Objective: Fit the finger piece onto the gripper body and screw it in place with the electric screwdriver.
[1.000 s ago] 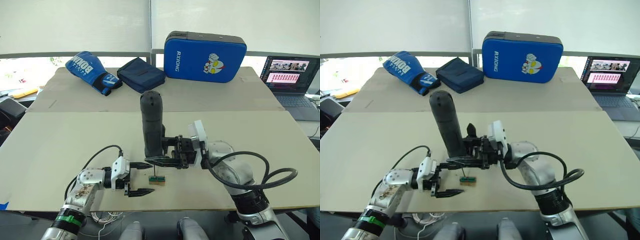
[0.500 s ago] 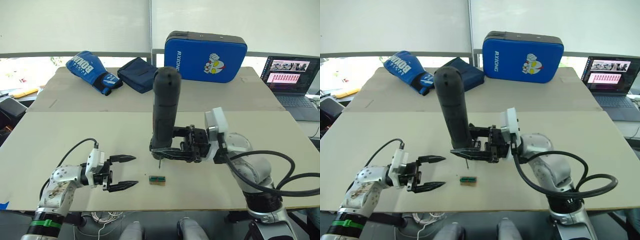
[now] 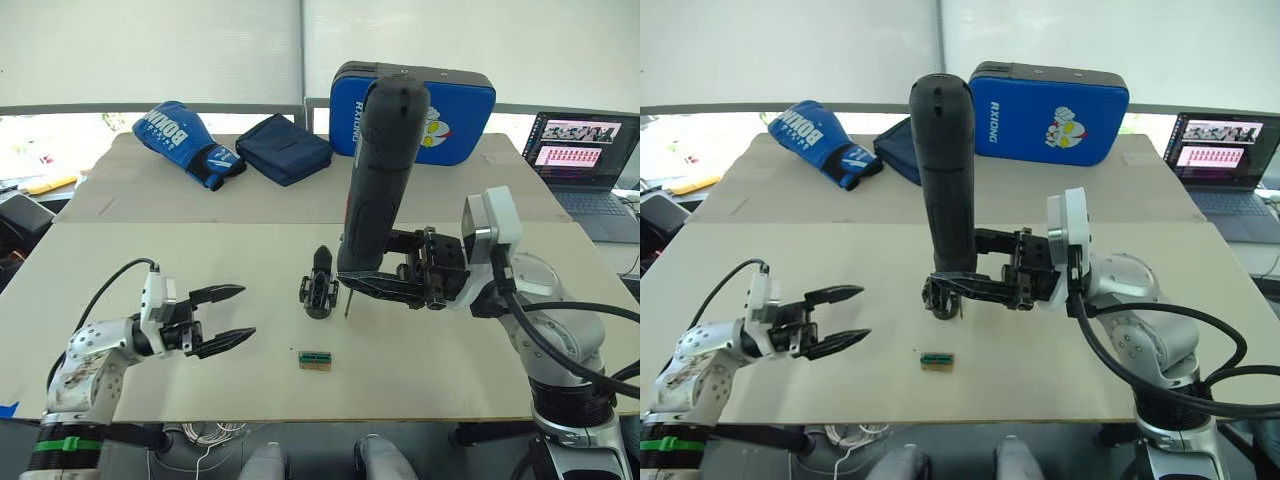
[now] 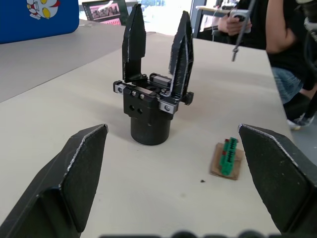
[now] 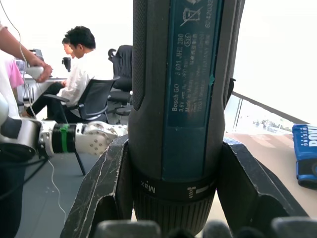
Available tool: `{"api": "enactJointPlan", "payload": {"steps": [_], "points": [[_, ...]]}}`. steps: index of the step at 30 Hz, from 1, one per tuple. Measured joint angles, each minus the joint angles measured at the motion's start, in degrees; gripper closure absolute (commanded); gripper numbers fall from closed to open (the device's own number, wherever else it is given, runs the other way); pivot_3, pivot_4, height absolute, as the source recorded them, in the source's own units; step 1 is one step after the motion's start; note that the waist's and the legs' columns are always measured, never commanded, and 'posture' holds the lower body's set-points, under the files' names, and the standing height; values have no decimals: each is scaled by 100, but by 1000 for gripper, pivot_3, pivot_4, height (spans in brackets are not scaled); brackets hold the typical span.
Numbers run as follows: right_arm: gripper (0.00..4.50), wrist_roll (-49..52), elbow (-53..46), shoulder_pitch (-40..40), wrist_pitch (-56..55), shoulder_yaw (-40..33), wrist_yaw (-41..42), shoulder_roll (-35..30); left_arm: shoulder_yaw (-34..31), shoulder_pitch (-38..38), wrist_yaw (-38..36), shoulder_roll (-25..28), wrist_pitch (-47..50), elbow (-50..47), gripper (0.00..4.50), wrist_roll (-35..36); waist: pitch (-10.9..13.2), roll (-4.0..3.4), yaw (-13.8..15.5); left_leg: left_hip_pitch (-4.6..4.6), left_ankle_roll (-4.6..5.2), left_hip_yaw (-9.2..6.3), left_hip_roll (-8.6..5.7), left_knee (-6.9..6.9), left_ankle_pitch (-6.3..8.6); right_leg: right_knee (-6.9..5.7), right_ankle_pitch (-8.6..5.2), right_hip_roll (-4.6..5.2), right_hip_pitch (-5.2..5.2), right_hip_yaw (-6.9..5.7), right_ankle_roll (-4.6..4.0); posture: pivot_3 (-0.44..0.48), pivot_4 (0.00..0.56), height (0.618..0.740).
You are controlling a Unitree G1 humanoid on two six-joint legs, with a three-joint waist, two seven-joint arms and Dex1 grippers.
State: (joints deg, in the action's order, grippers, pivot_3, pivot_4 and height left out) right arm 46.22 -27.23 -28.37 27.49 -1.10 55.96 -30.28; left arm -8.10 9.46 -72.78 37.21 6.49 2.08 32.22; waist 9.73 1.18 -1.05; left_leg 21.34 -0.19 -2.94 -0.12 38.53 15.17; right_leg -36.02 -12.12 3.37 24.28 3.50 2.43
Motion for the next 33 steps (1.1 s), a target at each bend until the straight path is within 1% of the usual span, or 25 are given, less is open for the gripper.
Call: {"api": "enactJointPlan", "payload": {"steps": [2, 7, 12, 16, 20, 30, 33], "points": [[2563, 4, -21, -4, 9, -4, -24, -27, 211, 154, 207, -125, 23, 31, 30, -266, 0, 0, 5, 2, 0, -1, 0, 0, 0, 1, 0, 0, 0, 0, 0, 0, 150, 740], [2563, 5, -51, -18, 15, 1, -110, -34, 1016, 522, 887, -690, 2, 179, 30, -1094, 4, 8, 11, 9, 0, -1, -3, 4, 0, 2, 1, 1, 3, 0, 1, 0, 150, 740], [2563, 5, -51, -23, 15, 2, -129, -35, 1321, 836, 1347, -1036, -11, 498, 30, -1549, 4, 8, -3, 8, 0, -2, -2, 3, 0, -1, 1, -1, 4, 0, 0, 0, 150, 740], [2563, 5, -51, -24, 15, 2, -134, -35, 1443, 863, 1591, -1242, -11, 690, 30, -1713, 5, 9, 1, 10, 0, -2, -3, 4, 0, 0, 1, 1, 4, 0, 0, 0, 150, 740], [2563, 4, -51, -23, 15, 2, -137, -68, 1536, 889, 1645, -1321, -38, 870, 30, -1853, 5, 9, 7, 9, 0, -2, -3, 4, 0, 0, 1, 1, 4, 0, 0, 0, 150, 740], [2563, 0, -51, -21, 15, 2, -145, -89, 1657, 1206, 1840, -1762, -312, 1325, 30, -2093, 5, 9, 39, 12, 0, -3, -7, 15, 0, 0, 3, 3, -1, -1, 3, 0, 150, 740], [2563, 0, -51, -15, 15, 1, -148, -95, 1672, 1267, 1897, -1822, -404, 1430, 30, -2137, 5, 9, 35, 12, 0, -3, -6, 15, 0, -1, 3, 3, -1, -1, 3, 0, 150, 740]]}}
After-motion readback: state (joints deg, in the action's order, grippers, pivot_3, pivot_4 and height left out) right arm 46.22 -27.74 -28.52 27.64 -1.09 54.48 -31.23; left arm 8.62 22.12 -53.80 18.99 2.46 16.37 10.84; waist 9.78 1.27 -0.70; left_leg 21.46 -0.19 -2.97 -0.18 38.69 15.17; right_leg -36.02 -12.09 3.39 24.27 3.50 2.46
